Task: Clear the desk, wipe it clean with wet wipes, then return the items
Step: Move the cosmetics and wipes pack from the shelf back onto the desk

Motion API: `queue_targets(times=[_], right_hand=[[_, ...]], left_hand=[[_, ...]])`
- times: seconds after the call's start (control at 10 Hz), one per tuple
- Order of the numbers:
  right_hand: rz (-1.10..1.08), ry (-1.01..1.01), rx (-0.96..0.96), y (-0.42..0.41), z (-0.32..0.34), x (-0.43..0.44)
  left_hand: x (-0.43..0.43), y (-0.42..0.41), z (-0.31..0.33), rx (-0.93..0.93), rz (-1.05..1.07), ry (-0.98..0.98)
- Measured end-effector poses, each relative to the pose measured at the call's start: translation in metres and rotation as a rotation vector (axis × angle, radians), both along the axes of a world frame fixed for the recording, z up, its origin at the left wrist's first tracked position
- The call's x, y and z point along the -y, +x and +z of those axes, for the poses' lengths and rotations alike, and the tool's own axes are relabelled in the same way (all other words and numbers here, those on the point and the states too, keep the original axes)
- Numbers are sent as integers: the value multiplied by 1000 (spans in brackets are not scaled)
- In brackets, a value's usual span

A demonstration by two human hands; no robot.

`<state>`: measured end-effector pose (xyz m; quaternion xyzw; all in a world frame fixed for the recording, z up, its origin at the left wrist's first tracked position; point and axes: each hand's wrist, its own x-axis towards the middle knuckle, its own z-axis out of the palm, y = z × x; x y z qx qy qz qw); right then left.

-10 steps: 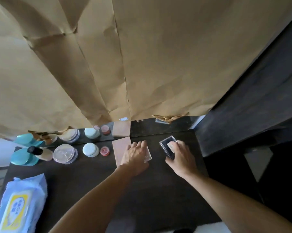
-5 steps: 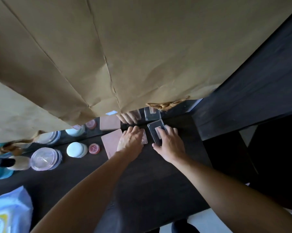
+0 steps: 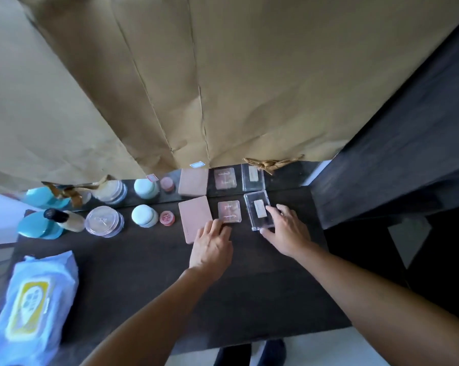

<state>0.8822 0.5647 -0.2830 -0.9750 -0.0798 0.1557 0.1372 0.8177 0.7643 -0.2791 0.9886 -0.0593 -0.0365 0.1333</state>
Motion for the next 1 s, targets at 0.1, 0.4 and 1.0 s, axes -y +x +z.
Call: queue_targets(times=[0.1,0.4,1.0], right_hand=[[39,1,-5,-24,6,18],[184,-15,44,-117,-18,69],[212,53,189,-148,-58,87]], left_hand=[[6,-38,4,-24,65,13],[27,-122,-16,-56,241,51],[50,-150,-72,28,405,72]])
